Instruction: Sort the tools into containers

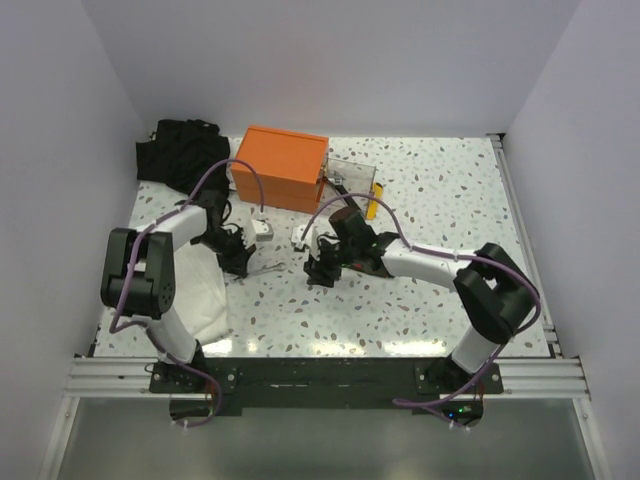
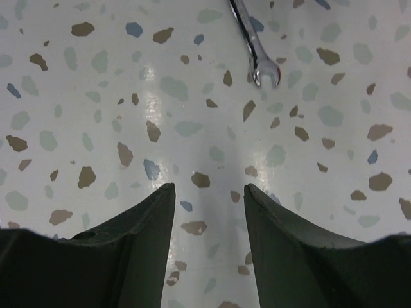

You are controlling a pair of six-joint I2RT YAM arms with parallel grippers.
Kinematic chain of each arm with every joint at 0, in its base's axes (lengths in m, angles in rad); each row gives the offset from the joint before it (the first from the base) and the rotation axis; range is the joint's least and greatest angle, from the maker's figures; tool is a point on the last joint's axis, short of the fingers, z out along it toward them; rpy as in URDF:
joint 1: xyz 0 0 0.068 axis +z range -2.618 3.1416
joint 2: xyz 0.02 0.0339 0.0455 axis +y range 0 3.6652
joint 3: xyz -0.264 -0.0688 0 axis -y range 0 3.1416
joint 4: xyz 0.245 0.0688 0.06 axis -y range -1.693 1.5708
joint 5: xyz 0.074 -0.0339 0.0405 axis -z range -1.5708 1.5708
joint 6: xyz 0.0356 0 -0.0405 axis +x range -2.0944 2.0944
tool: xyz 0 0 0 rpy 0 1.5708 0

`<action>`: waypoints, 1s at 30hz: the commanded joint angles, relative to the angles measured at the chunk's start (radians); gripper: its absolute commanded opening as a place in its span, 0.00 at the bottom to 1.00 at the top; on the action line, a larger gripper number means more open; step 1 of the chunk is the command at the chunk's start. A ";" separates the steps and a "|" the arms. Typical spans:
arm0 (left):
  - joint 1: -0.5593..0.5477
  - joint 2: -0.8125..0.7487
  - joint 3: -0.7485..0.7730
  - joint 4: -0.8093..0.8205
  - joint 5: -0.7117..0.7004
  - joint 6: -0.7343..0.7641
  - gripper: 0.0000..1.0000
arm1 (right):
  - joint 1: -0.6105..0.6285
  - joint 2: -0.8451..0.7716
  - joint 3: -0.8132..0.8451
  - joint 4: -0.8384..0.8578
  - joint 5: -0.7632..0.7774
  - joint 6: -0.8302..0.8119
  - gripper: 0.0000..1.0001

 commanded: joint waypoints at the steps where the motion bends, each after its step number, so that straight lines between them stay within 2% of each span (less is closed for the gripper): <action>1: -0.005 0.091 0.065 -0.222 0.146 0.068 0.00 | 0.046 0.027 0.072 0.070 -0.021 -0.084 0.52; 7: -0.005 0.145 0.134 -0.308 0.232 0.090 0.00 | 0.114 0.082 0.098 0.094 -0.029 -0.195 0.53; 18: -0.002 0.245 0.266 -0.517 0.380 0.154 0.00 | 0.171 0.173 0.138 0.117 0.011 -0.267 0.54; 24: 0.000 0.242 0.255 -0.517 0.386 0.140 0.00 | 0.194 0.220 0.148 0.200 0.094 -0.252 0.53; 27: 0.000 0.236 0.252 -0.517 0.387 0.139 0.00 | 0.200 0.228 0.145 0.226 0.138 -0.253 0.45; 30: 0.000 0.233 0.251 -0.517 0.395 0.134 0.00 | 0.205 0.236 0.141 0.214 0.145 -0.275 0.45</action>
